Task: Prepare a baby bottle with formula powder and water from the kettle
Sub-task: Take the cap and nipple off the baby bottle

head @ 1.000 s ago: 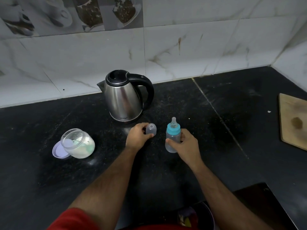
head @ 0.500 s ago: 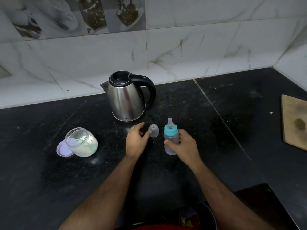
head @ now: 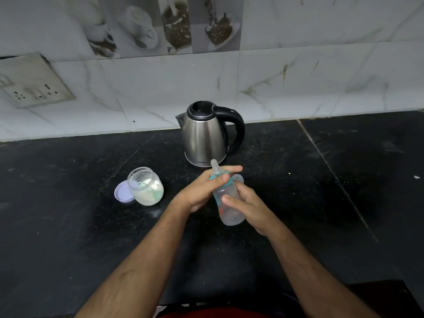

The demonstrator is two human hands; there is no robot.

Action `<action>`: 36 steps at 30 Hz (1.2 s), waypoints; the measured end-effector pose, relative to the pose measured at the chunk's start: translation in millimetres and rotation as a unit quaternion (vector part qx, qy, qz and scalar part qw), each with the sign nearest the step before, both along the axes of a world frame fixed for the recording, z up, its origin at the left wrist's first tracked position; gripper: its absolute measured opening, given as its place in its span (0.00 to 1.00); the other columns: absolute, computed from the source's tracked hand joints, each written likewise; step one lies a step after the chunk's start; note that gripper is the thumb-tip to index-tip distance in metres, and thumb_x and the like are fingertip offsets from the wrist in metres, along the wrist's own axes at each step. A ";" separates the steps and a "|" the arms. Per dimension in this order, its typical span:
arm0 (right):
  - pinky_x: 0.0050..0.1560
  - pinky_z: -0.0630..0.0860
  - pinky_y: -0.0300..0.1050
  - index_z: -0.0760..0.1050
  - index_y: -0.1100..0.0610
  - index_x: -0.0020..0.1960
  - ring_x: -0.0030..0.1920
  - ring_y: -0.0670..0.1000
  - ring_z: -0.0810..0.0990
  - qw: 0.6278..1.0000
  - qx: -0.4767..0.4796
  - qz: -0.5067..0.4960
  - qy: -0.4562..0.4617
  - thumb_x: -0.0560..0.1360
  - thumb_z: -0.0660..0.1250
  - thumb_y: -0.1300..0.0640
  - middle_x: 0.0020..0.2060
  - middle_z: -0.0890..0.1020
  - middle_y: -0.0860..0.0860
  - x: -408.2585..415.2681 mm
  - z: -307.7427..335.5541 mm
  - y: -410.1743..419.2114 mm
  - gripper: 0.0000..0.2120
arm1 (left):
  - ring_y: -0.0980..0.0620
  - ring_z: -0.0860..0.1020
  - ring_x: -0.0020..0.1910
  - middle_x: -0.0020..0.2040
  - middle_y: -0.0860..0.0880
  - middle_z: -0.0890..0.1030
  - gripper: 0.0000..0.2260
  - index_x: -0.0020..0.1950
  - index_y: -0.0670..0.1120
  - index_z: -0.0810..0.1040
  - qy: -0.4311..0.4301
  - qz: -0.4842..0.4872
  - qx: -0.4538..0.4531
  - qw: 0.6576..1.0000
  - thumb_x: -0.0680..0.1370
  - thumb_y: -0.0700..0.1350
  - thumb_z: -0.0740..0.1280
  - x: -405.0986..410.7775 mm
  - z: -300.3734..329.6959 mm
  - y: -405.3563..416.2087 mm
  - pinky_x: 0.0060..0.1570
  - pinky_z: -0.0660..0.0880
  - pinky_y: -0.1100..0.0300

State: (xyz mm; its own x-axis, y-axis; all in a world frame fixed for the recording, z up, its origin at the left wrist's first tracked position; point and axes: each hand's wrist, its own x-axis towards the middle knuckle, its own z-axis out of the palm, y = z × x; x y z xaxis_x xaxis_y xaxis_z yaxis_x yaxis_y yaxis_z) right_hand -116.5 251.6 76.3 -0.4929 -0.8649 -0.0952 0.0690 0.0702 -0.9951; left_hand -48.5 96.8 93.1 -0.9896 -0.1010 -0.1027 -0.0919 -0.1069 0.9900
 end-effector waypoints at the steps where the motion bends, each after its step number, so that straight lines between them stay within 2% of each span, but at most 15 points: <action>1: 0.54 0.80 0.43 0.74 0.52 0.66 0.57 0.49 0.82 1.000 -0.001 0.019 -0.006 0.76 0.68 0.50 0.56 0.83 0.49 2.5 1.2 -2.3 0.20 | 0.50 0.73 0.70 0.71 0.48 0.75 0.30 0.66 0.47 0.78 0.013 0.002 0.011 1.000 0.70 0.62 0.73 1.9 2.8 -1.2 0.71 0.69 0.49; 3: 0.41 0.80 0.44 0.73 0.51 0.65 0.49 0.51 0.83 0.999 0.013 0.052 -0.002 0.74 0.69 0.46 0.51 0.84 0.50 7.5 1.8 -5.9 0.21 | 0.49 0.72 0.71 0.70 0.45 0.76 0.19 0.59 0.44 0.81 0.036 0.021 0.042 0.998 0.73 0.53 0.69 5.4 7.2 -2.7 0.71 0.68 0.46; 5: 0.31 0.74 0.41 0.75 0.53 0.60 0.40 0.48 0.81 0.997 0.031 0.062 0.017 0.74 0.69 0.46 0.45 0.83 0.50 11.3 2.8 -9.4 0.18 | 0.48 0.74 0.70 0.67 0.43 0.79 0.12 0.51 0.46 0.84 0.037 0.030 0.072 0.996 0.72 0.49 0.69 8.4 11.8 -0.8 0.68 0.71 0.48; 7: 0.36 0.75 0.36 0.76 0.54 0.58 0.41 0.43 0.82 0.997 0.035 0.046 0.043 0.74 0.68 0.47 0.43 0.83 0.46 13.3 3.5 -12.5 0.15 | 0.47 0.77 0.66 0.62 0.43 0.82 0.08 0.45 0.47 0.85 0.027 0.049 0.073 0.996 0.70 0.49 0.70 10.0 14.5 2.8 0.65 0.74 0.48; 11: 0.57 0.78 0.43 0.75 0.53 0.64 0.56 0.45 0.82 0.992 0.032 0.010 0.119 0.72 0.67 0.44 0.52 0.83 0.47 16.9 0.7 -15.8 0.23 | 0.46 0.80 0.55 0.51 0.45 0.84 0.05 0.37 0.51 0.84 0.009 0.095 0.048 0.994 0.68 0.51 0.70 11.9 15.9 8.7 0.63 0.73 0.41; 15: 0.59 0.79 0.48 0.73 0.49 0.67 0.56 0.43 0.81 0.984 0.061 -0.020 0.164 0.70 0.65 0.40 0.54 0.83 0.44 23.0 -4.7 -13.5 0.28 | 0.50 0.81 0.50 0.49 0.46 0.84 0.04 0.36 0.51 0.82 -0.006 0.112 0.045 0.993 0.67 0.50 0.70 14.3 15.5 12.5 0.59 0.75 0.46; 18: 0.54 0.81 0.50 0.71 0.46 0.66 0.51 0.43 0.82 0.967 0.116 -0.052 0.221 0.69 0.64 0.37 0.50 0.83 0.43 26.0 -4.2 -12.4 0.29 | 0.52 0.82 0.49 0.48 0.47 0.85 0.04 0.36 0.52 0.82 -0.018 0.140 0.041 0.989 0.70 0.46 0.69 15.5 13.6 16.3 0.57 0.77 0.50; 21: 0.41 0.79 0.48 0.70 0.51 0.60 0.41 0.47 0.82 0.896 0.209 -0.113 0.374 0.71 0.65 0.38 0.41 0.83 0.46 27.1 -1.3 -13.6 0.23 | 0.52 0.83 0.48 0.47 0.46 0.86 0.04 0.40 0.47 0.84 -0.034 0.242 0.029 0.969 0.73 0.42 0.69 10.3 13.0 30.2 0.53 0.79 0.53; 23: 0.39 0.78 0.48 0.70 0.53 0.59 0.39 0.50 0.82 0.875 0.224 -0.141 0.406 0.73 0.65 0.39 0.40 0.82 0.47 26.6 -1.3 -16.0 0.22 | 0.52 0.83 0.46 0.46 0.46 0.86 0.06 0.47 0.41 0.84 -0.058 0.302 0.023 0.951 0.75 0.42 0.71 5.2 12.6 38.5 0.49 0.81 0.57; 25: 0.40 0.79 0.49 0.70 0.52 0.56 0.39 0.49 0.82 0.884 0.219 -0.138 0.390 0.72 0.65 0.39 0.40 0.82 0.47 23.4 -1.8 -17.0 0.21 | 0.54 0.83 0.45 0.47 0.47 0.85 0.13 0.53 0.40 0.83 -0.071 0.299 0.031 0.951 0.74 0.48 0.73 3.1 14.6 39.0 0.46 0.80 0.62; 26: 0.40 0.79 0.49 0.70 0.51 0.55 0.40 0.48 0.82 0.896 0.212 -0.129 0.369 0.71 0.65 0.38 0.41 0.82 0.46 21.0 -1.5 -16.8 0.20 | 0.56 0.83 0.47 0.50 0.48 0.85 0.17 0.56 0.42 0.82 -0.069 0.278 0.038 0.957 0.73 0.52 0.74 3.5 15.2 36.1 0.48 0.80 0.63; 28: 0.45 0.80 0.48 0.72 0.50 0.53 0.43 0.45 0.82 0.943 0.169 -0.107 0.267 0.71 0.66 0.39 0.43 0.83 0.45 15.8 -1.8 -15.5 0.18 | 0.56 0.82 0.56 0.60 0.49 0.83 0.27 0.63 0.45 0.78 -0.055 0.222 0.062 0.971 0.71 0.61 0.73 7.2 15.1 25.9 0.57 0.78 0.61; 29: 0.49 0.81 0.47 0.74 0.50 0.55 0.45 0.44 0.83 0.965 0.137 -0.092 0.204 0.72 0.68 0.42 0.44 0.83 0.46 13.9 -2.2 -14.7 0.16 | 0.55 0.81 0.59 0.63 0.48 0.81 0.27 0.65 0.46 0.76 -0.044 0.200 0.091 0.975 0.73 0.62 0.70 10.4 14.5 20.8 0.60 0.77 0.58; 32: 0.50 0.78 0.38 0.77 0.53 0.58 0.49 0.45 0.83 0.993 0.065 -0.024 0.092 0.77 0.69 0.53 0.48 0.83 0.51 11.4 0.9 -11.2 0.11 | 0.49 0.79 0.64 0.67 0.42 0.78 0.19 0.67 0.42 0.74 0.004 0.147 0.169 0.975 0.81 0.52 0.62 20.4 9.6 9.6 0.63 0.76 0.53; 36: 0.49 0.77 0.35 0.76 0.55 0.60 0.50 0.44 0.82 0.995 0.065 0.008 0.071 0.78 0.68 0.54 0.48 0.83 0.50 14.1 3.9 -8.4 0.12 | 0.47 0.79 0.62 0.64 0.41 0.80 0.21 0.70 0.37 0.72 0.022 0.120 0.122 0.985 0.79 0.45 0.63 26.3 0.1 2.9 0.62 0.76 0.53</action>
